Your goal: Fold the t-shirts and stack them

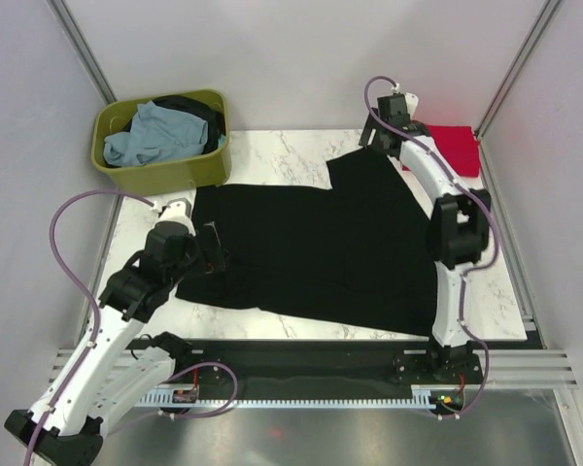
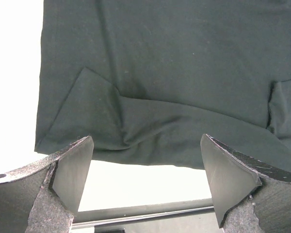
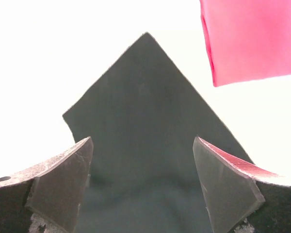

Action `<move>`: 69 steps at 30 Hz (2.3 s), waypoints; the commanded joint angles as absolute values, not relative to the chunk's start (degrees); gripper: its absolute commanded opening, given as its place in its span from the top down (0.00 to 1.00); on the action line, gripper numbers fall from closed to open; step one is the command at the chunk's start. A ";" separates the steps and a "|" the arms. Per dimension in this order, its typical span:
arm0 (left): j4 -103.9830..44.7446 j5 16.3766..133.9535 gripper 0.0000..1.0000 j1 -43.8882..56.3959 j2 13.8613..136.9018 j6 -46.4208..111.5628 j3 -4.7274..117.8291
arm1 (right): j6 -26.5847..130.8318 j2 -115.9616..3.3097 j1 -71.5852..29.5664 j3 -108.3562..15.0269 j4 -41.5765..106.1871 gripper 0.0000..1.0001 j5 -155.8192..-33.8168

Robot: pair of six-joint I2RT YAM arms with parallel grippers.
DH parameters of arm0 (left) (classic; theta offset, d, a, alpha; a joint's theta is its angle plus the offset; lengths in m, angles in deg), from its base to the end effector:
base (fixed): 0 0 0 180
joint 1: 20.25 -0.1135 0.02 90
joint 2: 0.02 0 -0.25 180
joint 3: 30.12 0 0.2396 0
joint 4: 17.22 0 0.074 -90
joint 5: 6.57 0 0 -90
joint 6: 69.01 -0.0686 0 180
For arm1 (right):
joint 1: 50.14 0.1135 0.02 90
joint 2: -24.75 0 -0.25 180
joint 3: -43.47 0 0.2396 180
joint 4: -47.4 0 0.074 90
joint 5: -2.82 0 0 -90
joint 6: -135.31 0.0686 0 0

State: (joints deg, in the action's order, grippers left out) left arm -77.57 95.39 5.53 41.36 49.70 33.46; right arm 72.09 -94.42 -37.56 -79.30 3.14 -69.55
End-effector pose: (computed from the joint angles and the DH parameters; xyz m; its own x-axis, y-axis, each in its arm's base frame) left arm 0.1550 -0.0591 0.2821 -0.6218 -0.2216 -0.7512 -0.0227 0.9638 -0.2655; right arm 0.4795 0.0857 0.2560 -0.5602 0.3149 -0.7661 0.3014 0.9390 0.1656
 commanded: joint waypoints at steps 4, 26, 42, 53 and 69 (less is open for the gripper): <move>-75.40 96.79 0.00 5.51 40.75 46.30 32.55 | 64.74 -117.25 -40.73 -108.73 1.60 0.08 -71.18; -75.41 96.26 0.01 5.33 43.48 46.13 32.37 | 65.08 -136.52 -41.52 -118.33 11.19 0.53 -68.63; -75.40 97.49 0.02 4.98 44.79 46.22 33.07 | 57.00 -108.99 -38.63 -95.86 22.61 1.00 -72.85; -72.95 98.90 0.03 4.28 55.25 50.35 41.06 | 58.67 -61.41 -34.06 -40.93 30.71 1.00 -77.52; -68.20 98.20 0.04 2.69 67.47 52.80 48.72 | 74.04 -16.23 -29.13 -7.60 16.74 1.00 -76.71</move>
